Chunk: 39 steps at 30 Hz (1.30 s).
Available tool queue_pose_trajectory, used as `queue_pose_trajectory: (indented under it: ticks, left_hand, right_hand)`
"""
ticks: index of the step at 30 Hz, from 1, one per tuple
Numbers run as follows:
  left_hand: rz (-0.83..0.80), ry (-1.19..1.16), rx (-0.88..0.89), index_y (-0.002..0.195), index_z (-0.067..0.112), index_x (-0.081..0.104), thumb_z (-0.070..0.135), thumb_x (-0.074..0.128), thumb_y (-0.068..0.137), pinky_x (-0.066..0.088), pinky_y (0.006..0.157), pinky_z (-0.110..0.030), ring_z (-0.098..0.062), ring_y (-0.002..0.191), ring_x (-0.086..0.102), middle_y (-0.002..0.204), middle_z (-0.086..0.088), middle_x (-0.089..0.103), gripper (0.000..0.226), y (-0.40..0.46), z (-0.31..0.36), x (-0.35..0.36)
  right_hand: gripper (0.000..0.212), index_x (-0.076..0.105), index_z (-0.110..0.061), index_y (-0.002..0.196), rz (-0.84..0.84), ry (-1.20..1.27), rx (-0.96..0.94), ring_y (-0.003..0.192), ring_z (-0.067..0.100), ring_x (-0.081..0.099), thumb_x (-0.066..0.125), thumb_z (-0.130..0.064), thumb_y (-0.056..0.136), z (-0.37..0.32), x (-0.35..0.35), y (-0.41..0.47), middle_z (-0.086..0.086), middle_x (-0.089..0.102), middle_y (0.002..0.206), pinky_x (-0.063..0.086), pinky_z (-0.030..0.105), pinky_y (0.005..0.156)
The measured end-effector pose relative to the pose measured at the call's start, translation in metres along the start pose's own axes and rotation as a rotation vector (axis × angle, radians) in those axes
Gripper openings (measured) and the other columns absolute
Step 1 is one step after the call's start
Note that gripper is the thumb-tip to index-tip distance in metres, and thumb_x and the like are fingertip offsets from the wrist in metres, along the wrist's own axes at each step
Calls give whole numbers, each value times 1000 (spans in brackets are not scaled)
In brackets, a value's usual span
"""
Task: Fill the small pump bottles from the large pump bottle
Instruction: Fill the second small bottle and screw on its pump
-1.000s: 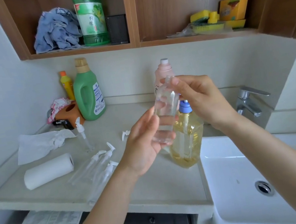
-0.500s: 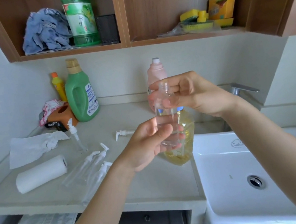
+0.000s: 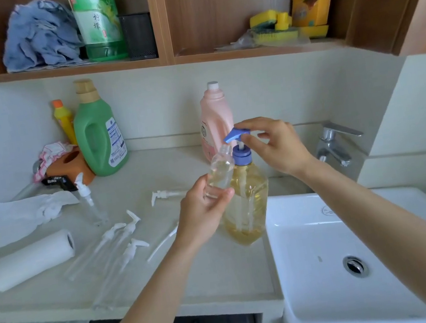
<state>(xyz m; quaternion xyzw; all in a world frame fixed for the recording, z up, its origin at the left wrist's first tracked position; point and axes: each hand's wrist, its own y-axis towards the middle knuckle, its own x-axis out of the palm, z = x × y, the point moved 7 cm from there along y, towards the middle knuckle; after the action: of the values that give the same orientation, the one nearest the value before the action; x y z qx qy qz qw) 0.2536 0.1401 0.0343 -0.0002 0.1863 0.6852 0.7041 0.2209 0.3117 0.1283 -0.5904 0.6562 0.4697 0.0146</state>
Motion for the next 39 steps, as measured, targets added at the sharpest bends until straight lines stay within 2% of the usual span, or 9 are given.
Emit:
queue_pose_trajectory:
  ticks: [3,6,13,18,22,27,31,34,39]
  left_hand:
    - [59,32,77,113,25,57,26,70,85,45,69,-8,0,71,66,85,3,70,31,-2,10,-1]
    - [130,32,130,112,20,59,24,71,84,42,65,-5,-1,69,65,83,2,69,31,-3,16,-3]
    - [183,12,200,106,48,48,33,70,81,44,61,-9,-7,62,64,80,4,66,36,-3,17,-2]
    - [196,-11,194,115,35,57,51,64,74,43,56,-13,-7,54,60,78,11,64,45,-1,9,-1]
    - [168,-54,172,117,24,62,49,66,72,43,55,-18,-8,51,56,75,4,65,52,1,0,1]
    - [120,-46,154,111,37,61,50,66,70,39,51,-16,-5,46,51,72,4,64,43,2,4,-2]
    - [107,-28,123,108,44,57,53,66,68,43,50,-21,-11,46,56,71,13,62,43,3,9,-6]
    - [96,-23,113,109,42,58,50,69,70,44,51,-26,-13,46,55,72,9,64,42,4,10,-6]
    - [134,-76,105,120,22,60,50,68,69,41,49,-22,-10,46,53,70,14,60,58,0,3,-4]
  right_hand:
    - [24,72,-12,109,26,13,-55,104,3,59,61,-8,89,-1,-1,3,-8,67,111,45,16,89]
    - [26,74,-10,102,51,9,-135,103,3,60,56,-6,84,-7,-1,3,-9,67,105,41,8,92]
    - [39,73,-7,103,179,85,-195,111,9,61,42,-15,79,-5,8,-10,-4,67,111,38,18,104]
    - [45,71,-3,99,273,241,-184,115,13,58,37,-7,70,1,22,-21,0,65,110,32,53,111]
    - [44,70,1,95,283,201,-206,109,13,60,36,-8,68,11,30,-26,0,65,108,18,40,119]
    - [43,70,-2,95,277,161,-198,108,4,58,37,-11,69,5,28,-26,-5,64,106,12,28,119]
    - [42,71,-6,98,218,169,-212,112,11,60,36,-12,75,-4,14,-16,-6,66,107,21,26,116]
    - [41,71,-3,96,215,215,-223,109,17,63,35,-12,81,-10,10,-10,2,68,104,38,29,107]
    - [40,71,2,95,329,281,-215,106,21,63,35,-8,82,-8,15,-17,6,68,104,48,30,94]
